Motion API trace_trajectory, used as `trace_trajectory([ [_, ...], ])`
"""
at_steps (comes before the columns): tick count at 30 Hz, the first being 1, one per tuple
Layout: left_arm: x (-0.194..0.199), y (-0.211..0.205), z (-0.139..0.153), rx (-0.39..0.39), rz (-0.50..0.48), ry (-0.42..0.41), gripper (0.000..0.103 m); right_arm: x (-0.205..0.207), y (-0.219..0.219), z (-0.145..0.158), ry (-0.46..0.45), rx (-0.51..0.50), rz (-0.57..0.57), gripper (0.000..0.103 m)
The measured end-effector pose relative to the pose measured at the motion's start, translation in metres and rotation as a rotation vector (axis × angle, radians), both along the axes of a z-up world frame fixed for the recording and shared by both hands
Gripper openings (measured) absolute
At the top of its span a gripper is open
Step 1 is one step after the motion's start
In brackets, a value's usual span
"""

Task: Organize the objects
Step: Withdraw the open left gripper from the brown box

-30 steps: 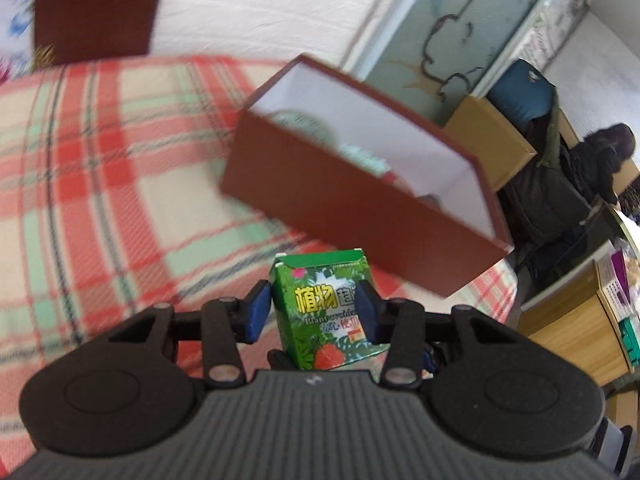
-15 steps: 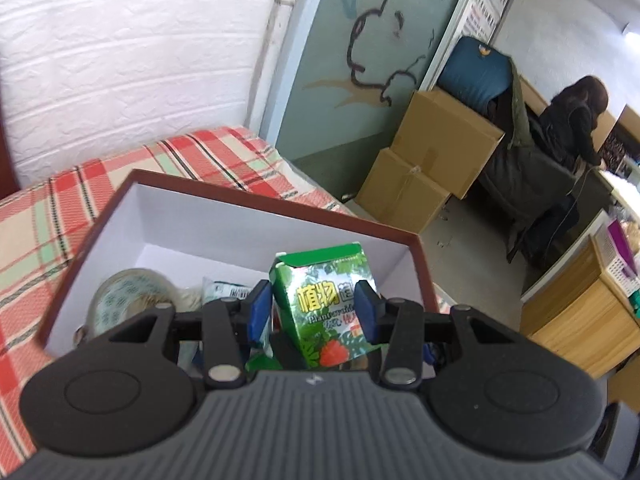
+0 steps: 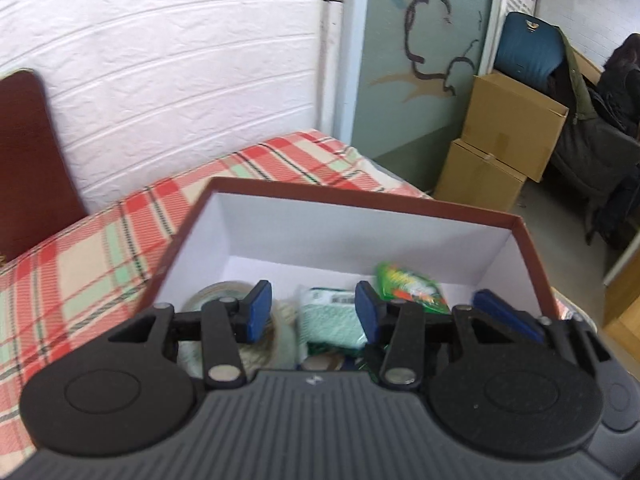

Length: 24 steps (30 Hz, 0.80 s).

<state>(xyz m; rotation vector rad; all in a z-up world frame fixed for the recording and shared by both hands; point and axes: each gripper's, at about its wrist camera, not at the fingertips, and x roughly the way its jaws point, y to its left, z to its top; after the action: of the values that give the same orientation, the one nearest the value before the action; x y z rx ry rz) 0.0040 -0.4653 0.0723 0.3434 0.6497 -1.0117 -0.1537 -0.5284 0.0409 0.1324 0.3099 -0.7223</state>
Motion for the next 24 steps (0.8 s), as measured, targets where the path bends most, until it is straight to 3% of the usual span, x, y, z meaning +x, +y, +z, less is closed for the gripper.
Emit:
trace_trajectory([
  [8,-0.016,0.049,0.012,0.008,0.05,-0.083,0.049,-0.02,0.024,0.018,-0.053,-0.001,-0.009,0.075],
  [14,-0.027,0.105,0.014,0.001,0.123,-0.114,0.062,-0.037,0.06,0.026,-0.075,-0.008,0.017,0.077],
  [20,-0.031,0.168,0.001,0.02,0.227,-0.127,0.083,-0.043,0.101,0.029,-0.069,0.038,0.073,0.089],
  [21,-0.03,0.179,-0.002,0.021,0.245,-0.127,0.085,-0.042,0.106,0.03,-0.068,0.047,0.082,0.095],
  [24,-0.026,0.207,-0.009,0.033,0.304,-0.099,0.09,-0.036,0.126,0.034,-0.07,0.072,0.118,0.102],
])
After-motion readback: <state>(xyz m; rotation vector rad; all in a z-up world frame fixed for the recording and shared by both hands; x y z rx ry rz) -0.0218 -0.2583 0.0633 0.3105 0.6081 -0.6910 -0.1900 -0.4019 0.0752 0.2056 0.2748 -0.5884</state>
